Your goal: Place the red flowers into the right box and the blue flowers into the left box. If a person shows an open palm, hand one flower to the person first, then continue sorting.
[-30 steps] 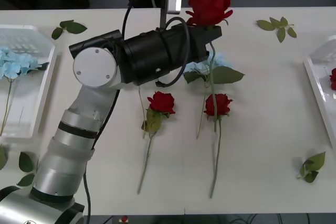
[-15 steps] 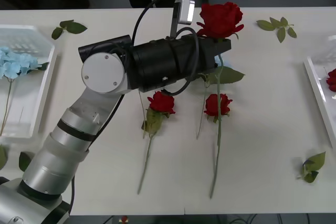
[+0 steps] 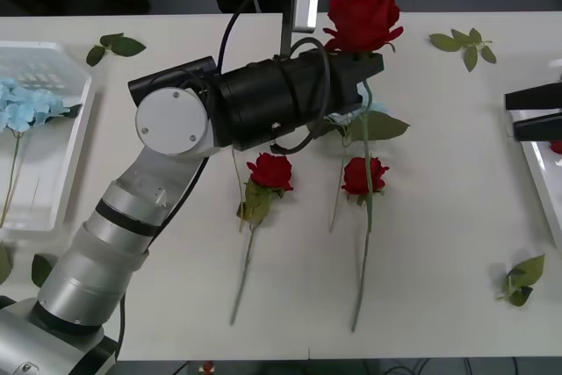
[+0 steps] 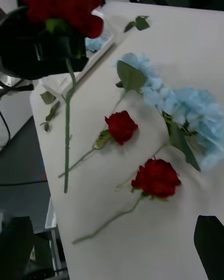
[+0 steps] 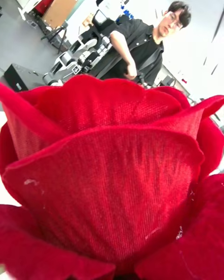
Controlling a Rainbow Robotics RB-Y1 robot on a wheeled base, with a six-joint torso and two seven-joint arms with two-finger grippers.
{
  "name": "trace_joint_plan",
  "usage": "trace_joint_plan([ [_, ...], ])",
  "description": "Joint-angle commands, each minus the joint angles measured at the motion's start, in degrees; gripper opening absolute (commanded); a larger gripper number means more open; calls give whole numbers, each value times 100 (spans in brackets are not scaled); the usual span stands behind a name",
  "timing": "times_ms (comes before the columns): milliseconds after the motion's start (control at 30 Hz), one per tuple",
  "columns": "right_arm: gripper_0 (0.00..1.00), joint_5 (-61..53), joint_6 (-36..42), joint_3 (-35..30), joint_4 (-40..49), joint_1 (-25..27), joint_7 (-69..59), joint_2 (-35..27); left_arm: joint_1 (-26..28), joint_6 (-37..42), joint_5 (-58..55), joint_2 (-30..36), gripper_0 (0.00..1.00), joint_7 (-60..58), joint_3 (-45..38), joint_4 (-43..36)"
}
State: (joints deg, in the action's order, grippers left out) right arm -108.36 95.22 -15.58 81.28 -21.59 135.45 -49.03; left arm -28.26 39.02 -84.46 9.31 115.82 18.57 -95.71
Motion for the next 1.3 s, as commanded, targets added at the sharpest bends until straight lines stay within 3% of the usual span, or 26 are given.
trace_joint_plan([
  [33,100,-9,-232,380,362,-47,-396,438,-224,-35,-141,-34,0,-7,-152,-220],
  [267,100,527,-795,837,898,-47,-633,1194,-233,-26,-176,-43,0,10,-196,-220],
  [533,100,518,-1375,1602,916,-214,-730,1519,-233,-26,-176,-34,0,2,-231,-211],
  [733,98,518,-1463,1821,924,-276,-756,1598,-233,-26,-176,-34,0,2,-240,-211],
  [800,91,527,-1463,1856,951,-276,-774,1607,-233,-35,-176,-34,0,-7,-240,-211],
  [900,67,518,-1463,1883,951,-276,-818,1660,-233,-35,-185,-34,0,-7,-240,-211],
  [933,52,527,-1463,1892,942,-285,-836,1686,-233,-26,-185,-34,0,-16,-231,-211],
  [967,31,518,-1463,1909,951,-293,-871,1713,-233,-26,-185,-34,0,-16,-240,-211],
  [1033,5,518,-1472,1944,942,-320,-923,1748,-233,-26,-185,-34,0,-16,-231,-211],
  [1133,0,518,-1507,1988,951,-328,-994,1774,-233,-35,-185,-43,0,-16,-240,-211],
  [1300,0,500,-1507,1997,942,-337,-1064,1801,-233,-35,-176,-34,0,-16,-240,-211],
])
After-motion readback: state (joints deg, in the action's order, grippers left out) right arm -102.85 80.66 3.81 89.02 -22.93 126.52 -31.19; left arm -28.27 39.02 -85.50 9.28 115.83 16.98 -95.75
